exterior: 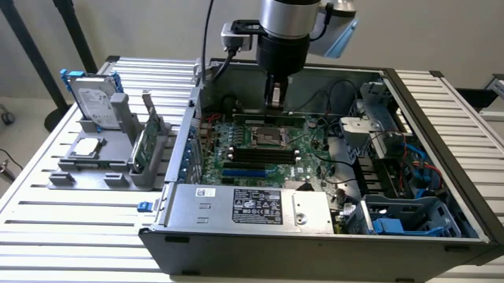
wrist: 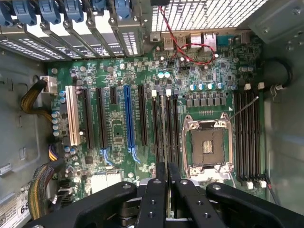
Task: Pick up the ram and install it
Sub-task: 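Pick up the ram and move it above insertion slot, then insert the ram into the slot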
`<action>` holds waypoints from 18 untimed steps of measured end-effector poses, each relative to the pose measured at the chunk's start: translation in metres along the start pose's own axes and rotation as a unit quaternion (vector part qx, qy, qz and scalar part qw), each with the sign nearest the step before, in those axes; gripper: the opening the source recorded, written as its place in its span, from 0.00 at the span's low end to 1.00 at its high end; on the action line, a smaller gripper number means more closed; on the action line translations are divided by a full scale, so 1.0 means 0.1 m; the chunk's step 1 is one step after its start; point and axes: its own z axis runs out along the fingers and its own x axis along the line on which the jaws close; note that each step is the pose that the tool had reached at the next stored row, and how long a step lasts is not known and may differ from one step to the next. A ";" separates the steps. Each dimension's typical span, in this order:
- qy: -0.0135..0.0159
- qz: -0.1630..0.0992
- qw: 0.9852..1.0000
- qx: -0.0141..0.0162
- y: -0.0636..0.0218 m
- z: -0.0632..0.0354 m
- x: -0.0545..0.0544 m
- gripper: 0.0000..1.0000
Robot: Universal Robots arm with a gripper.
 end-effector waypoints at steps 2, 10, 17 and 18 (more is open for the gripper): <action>0.000 0.002 1.000 0.000 -0.021 0.016 0.00 0.13; 0.000 0.002 1.000 -0.001 -0.024 0.017 0.00 0.13; 0.000 0.002 1.000 -0.001 -0.024 0.016 0.00 0.13; 0.000 0.002 1.000 -0.001 -0.024 0.016 0.00 0.13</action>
